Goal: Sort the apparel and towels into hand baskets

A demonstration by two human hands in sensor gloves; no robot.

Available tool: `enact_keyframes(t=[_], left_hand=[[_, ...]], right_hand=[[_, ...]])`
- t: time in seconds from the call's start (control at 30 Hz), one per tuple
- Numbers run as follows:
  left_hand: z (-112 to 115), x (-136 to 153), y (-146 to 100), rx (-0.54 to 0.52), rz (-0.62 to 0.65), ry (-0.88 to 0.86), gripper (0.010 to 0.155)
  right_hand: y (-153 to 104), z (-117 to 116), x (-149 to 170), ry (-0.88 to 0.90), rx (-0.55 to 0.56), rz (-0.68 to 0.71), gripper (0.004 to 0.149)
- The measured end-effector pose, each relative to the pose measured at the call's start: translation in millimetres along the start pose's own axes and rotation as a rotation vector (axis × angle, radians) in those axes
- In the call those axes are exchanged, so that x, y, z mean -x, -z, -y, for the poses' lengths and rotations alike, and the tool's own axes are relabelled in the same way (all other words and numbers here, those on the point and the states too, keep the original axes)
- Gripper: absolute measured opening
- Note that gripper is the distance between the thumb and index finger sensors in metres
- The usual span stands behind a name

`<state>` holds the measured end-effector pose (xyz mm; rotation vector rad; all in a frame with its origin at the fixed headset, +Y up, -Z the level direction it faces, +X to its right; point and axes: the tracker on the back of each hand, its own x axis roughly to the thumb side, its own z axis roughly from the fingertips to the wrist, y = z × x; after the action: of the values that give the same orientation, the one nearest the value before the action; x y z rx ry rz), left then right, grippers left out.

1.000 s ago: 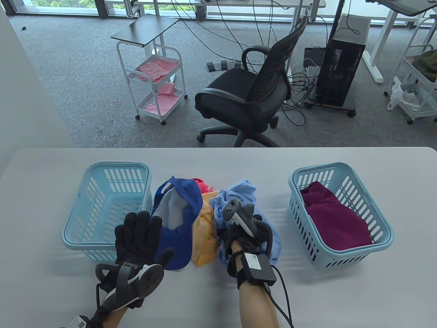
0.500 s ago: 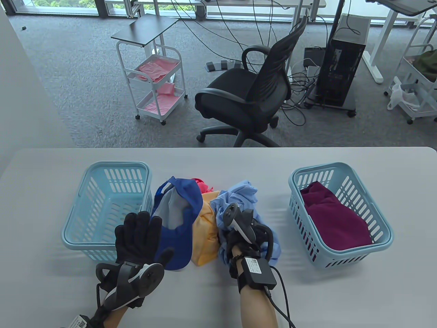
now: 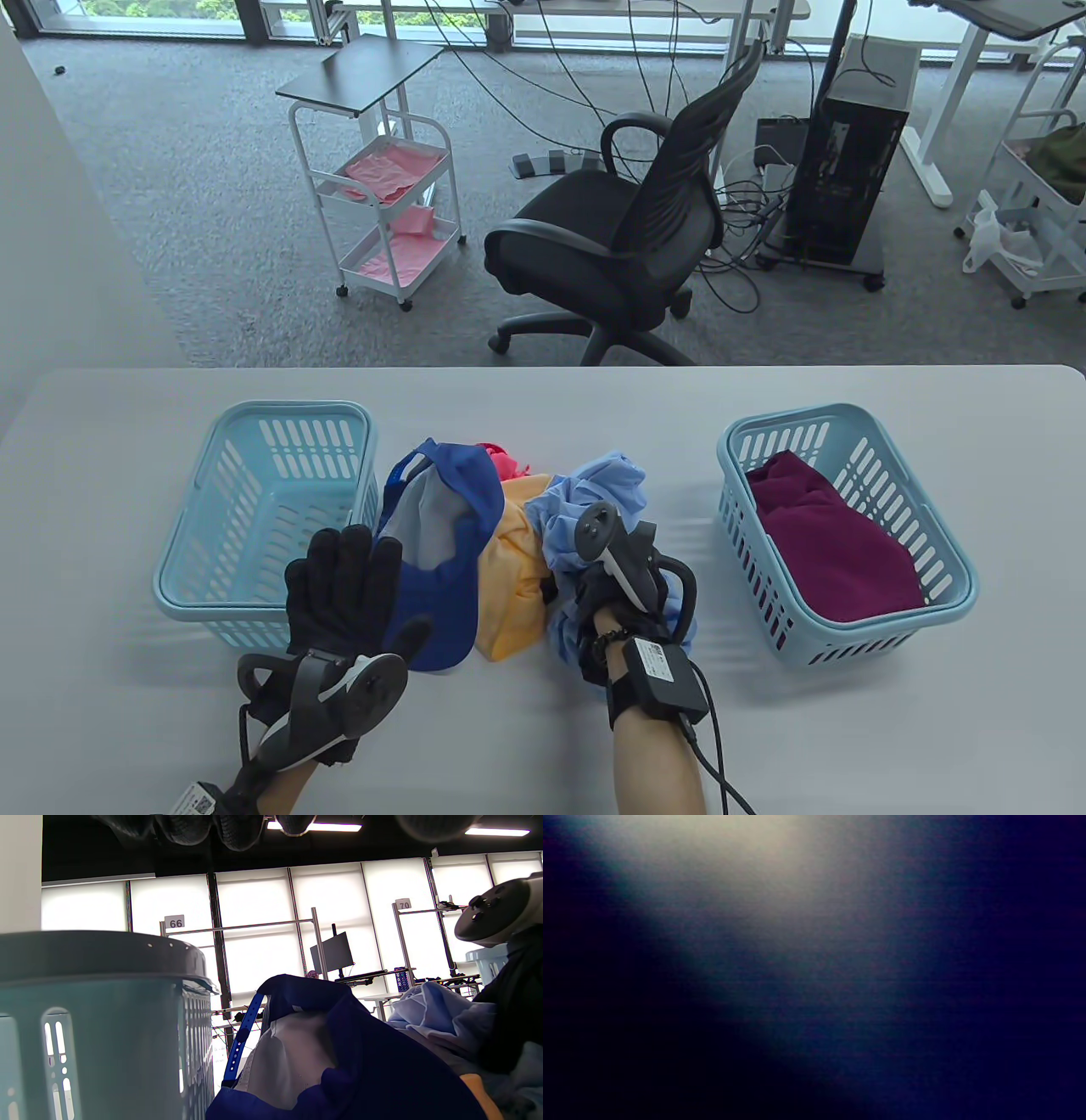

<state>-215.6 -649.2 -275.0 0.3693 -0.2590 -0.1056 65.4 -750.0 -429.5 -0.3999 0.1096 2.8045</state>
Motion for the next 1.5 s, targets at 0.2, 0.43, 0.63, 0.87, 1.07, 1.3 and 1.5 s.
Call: enact_keyframes(t=[0.2,0.43,0.63,0.87,1.07,1.3,1.5], left_hand=[[0.1,-0.2,0.0,0.002,0.004,-0.001,0.084],[0.2,-2.6,-0.8,0.004,0.017,-0.002,0.084],[0.3,-4.7,-1.5,0.008,0.023,0.001,0.084],[0.2,-6.9,-2.1,0.011,0.03,0.0,0.085],[0.8,-8.4,-2.6,0.016,0.039,-0.004,0.085],[1.1,-8.2,-2.4,0.022,0.028,-0.006,0.085],[0.7,-7.6,-1.9,0.02,0.021,-0.001,0.085]], right_hand=[[-8.0,34.5,12.2,0.116,0.048,0.015,0.067],[-29.3,86.9,15.1,0.189,0.136,0.068,0.066],[-51.0,147.4,20.9,0.236,0.244,0.123,0.065],[-71.0,207.6,35.7,0.239,0.356,0.136,0.064],[-85.6,249.5,51.2,0.238,0.446,0.129,0.064],[-93.9,290.0,78.5,0.216,0.527,0.111,0.064],[-86.0,301.1,106.9,0.209,0.548,0.08,0.063]])
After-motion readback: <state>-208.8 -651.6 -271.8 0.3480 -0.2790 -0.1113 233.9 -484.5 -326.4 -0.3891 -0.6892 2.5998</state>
